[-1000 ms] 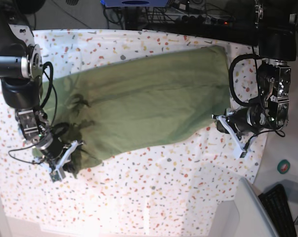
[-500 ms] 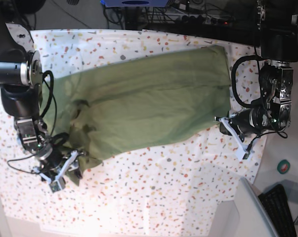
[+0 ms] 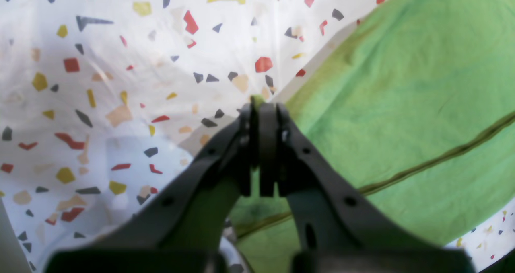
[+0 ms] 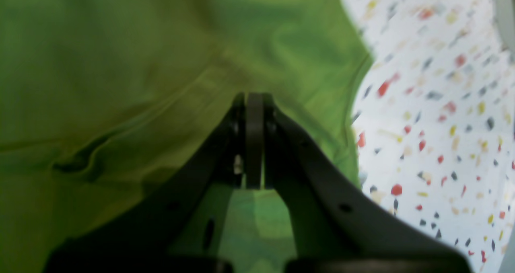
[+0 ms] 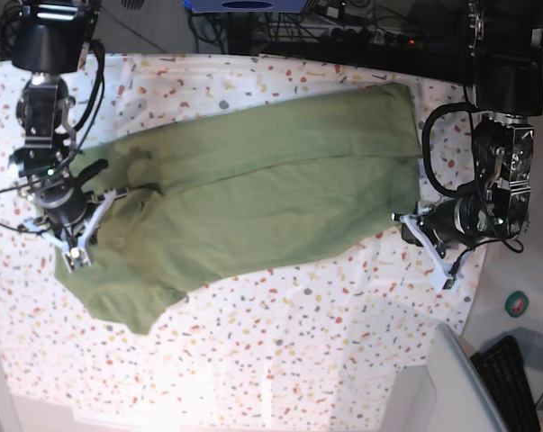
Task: Layout the t-shirt on the table in an organized manner, then fold the t-shirt properly
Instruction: 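Drag the shirt with both grippers to straighten it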
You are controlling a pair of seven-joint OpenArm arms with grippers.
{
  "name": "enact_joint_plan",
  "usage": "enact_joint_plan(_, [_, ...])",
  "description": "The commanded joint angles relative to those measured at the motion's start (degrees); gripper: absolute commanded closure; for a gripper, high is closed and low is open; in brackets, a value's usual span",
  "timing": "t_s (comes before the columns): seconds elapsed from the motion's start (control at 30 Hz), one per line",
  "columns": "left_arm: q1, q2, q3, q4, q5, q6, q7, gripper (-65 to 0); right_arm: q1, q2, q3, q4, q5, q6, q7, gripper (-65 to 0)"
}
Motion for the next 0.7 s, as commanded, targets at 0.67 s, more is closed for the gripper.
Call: enact_joint_plan(0.67, [-6.8,2.2,0.2,-3.2,13.9,-0.2,-0.8,0.0,-12.9,0.3,0.3,-2.1,0.3,-15.2,1.0,0.0])
